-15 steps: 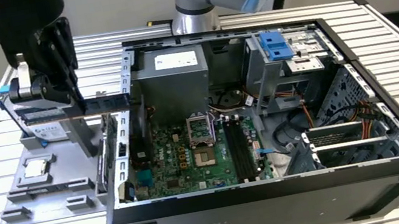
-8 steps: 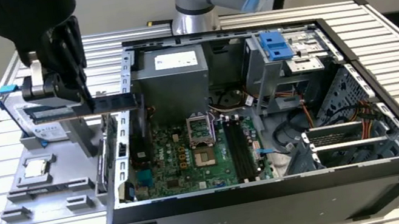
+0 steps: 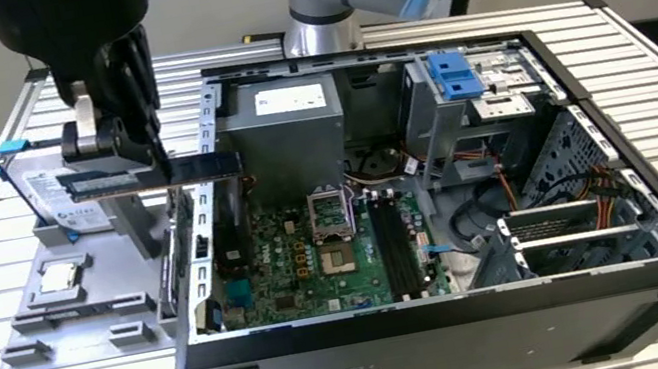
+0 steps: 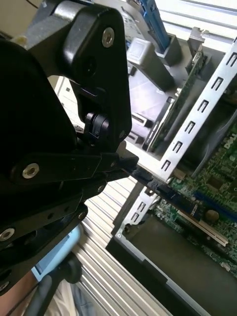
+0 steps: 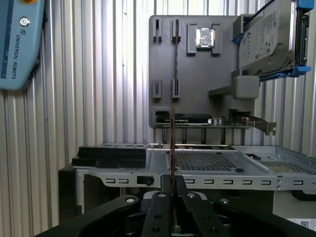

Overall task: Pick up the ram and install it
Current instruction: 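Pick up the ram and move it above insertion slot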

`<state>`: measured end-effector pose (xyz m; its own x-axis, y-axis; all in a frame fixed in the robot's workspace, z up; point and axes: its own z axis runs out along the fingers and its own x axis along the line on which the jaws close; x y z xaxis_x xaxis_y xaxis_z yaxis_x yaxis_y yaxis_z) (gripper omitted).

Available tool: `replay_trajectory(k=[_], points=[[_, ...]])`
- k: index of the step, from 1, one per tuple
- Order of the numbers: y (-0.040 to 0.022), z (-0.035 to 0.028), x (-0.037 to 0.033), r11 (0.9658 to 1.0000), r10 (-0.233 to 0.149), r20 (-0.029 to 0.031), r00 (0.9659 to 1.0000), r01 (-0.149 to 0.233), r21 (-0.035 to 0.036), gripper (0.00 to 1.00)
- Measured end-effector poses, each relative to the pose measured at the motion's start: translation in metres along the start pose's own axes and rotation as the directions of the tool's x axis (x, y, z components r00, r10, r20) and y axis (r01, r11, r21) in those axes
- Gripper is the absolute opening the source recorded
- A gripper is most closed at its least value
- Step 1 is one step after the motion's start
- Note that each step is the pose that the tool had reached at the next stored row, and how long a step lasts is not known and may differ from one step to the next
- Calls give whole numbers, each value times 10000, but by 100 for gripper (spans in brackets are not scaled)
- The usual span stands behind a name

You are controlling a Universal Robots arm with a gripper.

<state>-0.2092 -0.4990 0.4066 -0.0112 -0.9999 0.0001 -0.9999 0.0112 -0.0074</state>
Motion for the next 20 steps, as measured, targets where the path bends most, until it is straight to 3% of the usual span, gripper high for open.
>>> replay_trajectory(k=[20], points=[[-293, 1, -3, 10000, -67, -1, 10000, 67, -1, 0]])
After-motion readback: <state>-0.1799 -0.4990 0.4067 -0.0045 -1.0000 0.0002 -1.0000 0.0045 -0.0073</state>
